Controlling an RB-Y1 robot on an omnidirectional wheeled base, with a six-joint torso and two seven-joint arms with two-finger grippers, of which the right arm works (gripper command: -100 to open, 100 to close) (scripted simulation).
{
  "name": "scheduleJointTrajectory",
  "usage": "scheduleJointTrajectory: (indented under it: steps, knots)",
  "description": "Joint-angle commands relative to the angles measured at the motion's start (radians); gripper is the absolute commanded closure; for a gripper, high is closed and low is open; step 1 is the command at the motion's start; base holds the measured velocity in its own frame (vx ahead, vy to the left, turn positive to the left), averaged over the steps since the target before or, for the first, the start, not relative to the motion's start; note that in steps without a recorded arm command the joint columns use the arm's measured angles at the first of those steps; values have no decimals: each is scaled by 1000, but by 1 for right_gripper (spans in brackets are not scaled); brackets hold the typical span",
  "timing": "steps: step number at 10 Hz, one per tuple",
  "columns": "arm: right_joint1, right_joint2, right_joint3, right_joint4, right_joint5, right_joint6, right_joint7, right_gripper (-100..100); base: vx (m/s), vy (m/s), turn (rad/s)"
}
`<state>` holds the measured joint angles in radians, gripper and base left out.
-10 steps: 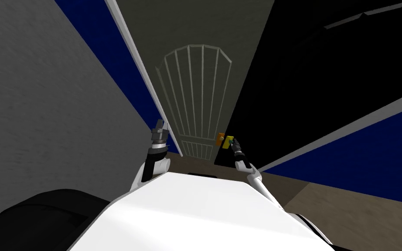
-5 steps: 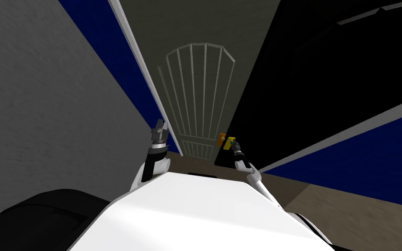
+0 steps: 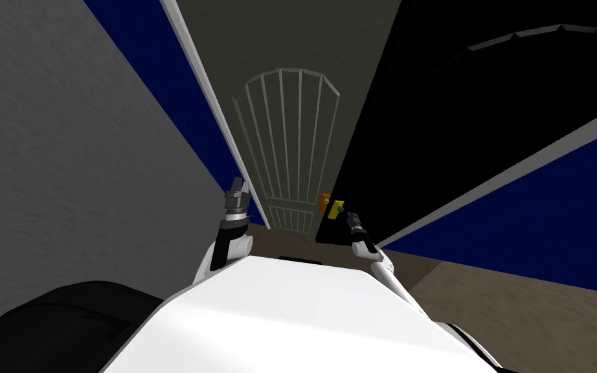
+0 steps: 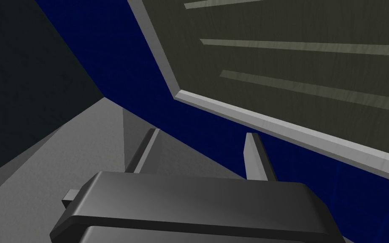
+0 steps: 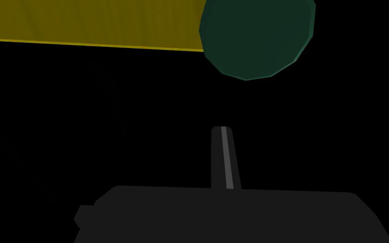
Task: Pull the door open
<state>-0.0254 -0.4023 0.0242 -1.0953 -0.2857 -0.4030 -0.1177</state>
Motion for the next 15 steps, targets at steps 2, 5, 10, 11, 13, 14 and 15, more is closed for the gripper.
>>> scheduleJointTrajectory:
  steps: [2,5,10,11,13,14,15]
  knots:
    - [17,-12,20,-30,-5,5,-12,-100,-224,-54,36]
    - [25,-20,57,-72,-9,6,-27,-100,-193,61,59]
    - [34,-32,23,-30,-10,2,-23,-100,-4,-44,-51]
    - [28,-29,13,-18,-9,3,-20,-100,112,-59,23]
    - [18,-23,13,-16,-7,2,-17,-100,182,-22,41]
    - [7,-16,17,-17,-5,2,-16,-100,220,77,127]
    - [-3,-10,23,-21,-3,1,-16,-100,245,135,124]
